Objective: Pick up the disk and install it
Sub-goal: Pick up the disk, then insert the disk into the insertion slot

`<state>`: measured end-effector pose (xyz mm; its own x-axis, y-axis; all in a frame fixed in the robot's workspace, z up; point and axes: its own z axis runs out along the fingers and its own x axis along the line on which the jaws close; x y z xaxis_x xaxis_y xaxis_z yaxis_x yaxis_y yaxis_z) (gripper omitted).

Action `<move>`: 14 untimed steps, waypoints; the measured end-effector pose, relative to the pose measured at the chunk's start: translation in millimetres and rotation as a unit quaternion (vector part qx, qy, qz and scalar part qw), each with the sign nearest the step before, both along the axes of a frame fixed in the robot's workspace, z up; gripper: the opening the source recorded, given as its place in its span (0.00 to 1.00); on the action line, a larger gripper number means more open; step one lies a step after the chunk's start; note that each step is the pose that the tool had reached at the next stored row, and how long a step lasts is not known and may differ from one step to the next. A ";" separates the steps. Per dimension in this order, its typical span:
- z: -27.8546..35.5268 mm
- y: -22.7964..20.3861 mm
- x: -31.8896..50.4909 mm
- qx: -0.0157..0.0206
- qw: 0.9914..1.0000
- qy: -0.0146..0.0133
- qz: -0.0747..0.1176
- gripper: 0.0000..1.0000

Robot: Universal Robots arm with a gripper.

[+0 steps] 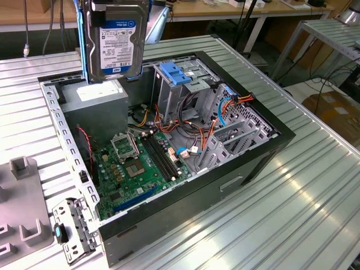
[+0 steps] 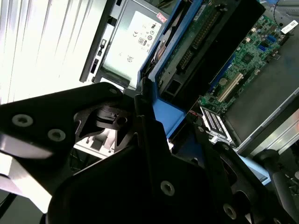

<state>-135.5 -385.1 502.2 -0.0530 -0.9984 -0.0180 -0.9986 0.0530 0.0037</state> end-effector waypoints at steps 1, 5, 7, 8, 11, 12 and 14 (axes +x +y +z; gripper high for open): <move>0.0 0.0 0.1 0.000 1.000 0.000 0.000 0.37; 0.0 0.0 0.7 0.000 1.000 0.000 0.000 0.37; 0.0 0.0 0.7 0.000 1.000 0.000 0.000 0.37; 0.0 -0.1 0.7 0.000 1.000 0.000 0.000 0.37; 0.0 -0.8 0.7 0.000 1.000 0.000 0.000 0.37; 0.0 -1.2 0.7 0.000 1.000 0.000 0.000 0.37; 0.0 -2.2 0.7 0.000 1.000 0.000 0.000 0.37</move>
